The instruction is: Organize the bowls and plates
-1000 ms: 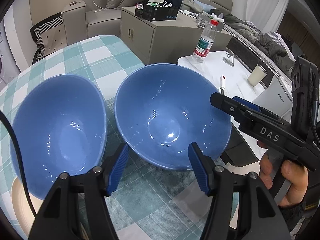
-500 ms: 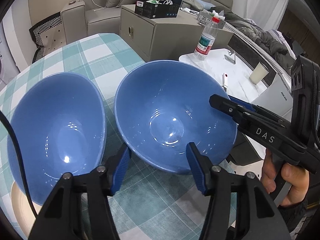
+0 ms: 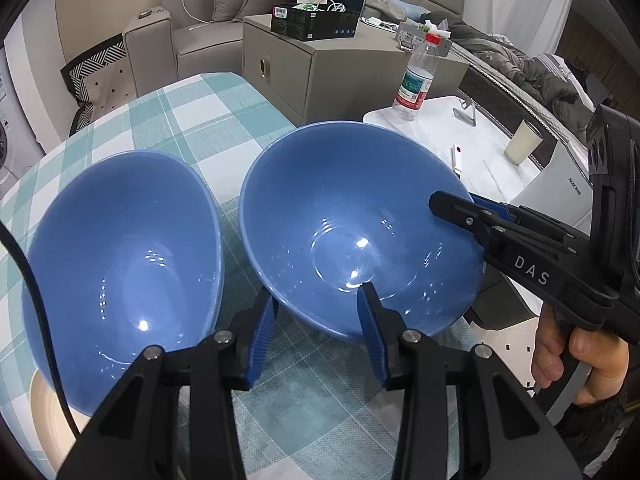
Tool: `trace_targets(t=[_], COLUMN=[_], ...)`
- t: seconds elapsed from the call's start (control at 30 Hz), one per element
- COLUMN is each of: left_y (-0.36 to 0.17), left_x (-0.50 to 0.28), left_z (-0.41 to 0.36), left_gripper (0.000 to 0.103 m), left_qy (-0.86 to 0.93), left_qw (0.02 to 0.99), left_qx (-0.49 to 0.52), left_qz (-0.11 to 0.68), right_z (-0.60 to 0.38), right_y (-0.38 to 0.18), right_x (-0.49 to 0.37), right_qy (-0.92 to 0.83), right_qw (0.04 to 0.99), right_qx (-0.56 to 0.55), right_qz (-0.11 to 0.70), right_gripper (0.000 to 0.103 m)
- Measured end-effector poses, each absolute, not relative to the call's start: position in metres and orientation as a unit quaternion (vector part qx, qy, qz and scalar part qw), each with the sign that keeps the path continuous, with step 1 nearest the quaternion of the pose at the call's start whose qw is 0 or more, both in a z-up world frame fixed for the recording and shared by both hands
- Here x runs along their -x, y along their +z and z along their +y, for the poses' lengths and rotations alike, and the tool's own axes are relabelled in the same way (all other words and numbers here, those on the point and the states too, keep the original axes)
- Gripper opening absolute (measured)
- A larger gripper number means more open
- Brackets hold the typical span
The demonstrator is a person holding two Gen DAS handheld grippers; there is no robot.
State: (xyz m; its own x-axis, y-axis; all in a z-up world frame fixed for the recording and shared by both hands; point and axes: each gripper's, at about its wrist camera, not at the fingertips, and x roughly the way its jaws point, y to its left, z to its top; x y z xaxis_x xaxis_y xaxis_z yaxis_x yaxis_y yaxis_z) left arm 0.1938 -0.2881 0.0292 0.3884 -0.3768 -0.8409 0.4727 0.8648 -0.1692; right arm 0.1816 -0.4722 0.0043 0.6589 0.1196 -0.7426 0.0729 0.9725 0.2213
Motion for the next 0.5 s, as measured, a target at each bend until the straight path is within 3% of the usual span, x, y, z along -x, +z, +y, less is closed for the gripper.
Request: trace_targets(t=[0.5], left_y=[0.051], left_x=[-0.186], left_z=[-0.285], left_gripper=[0.040], left_qy=[-0.260], left_qw=[0.850], left_qx=[-0.060], left_qz=[0.455], right_z=[-0.466], right_y=[0.033], right_x=[-0.166], right_qy=[0.008], right_qw=[0.919], right_qx=[-0.099], right_qz=[0.381], right_gripper=[0.025])
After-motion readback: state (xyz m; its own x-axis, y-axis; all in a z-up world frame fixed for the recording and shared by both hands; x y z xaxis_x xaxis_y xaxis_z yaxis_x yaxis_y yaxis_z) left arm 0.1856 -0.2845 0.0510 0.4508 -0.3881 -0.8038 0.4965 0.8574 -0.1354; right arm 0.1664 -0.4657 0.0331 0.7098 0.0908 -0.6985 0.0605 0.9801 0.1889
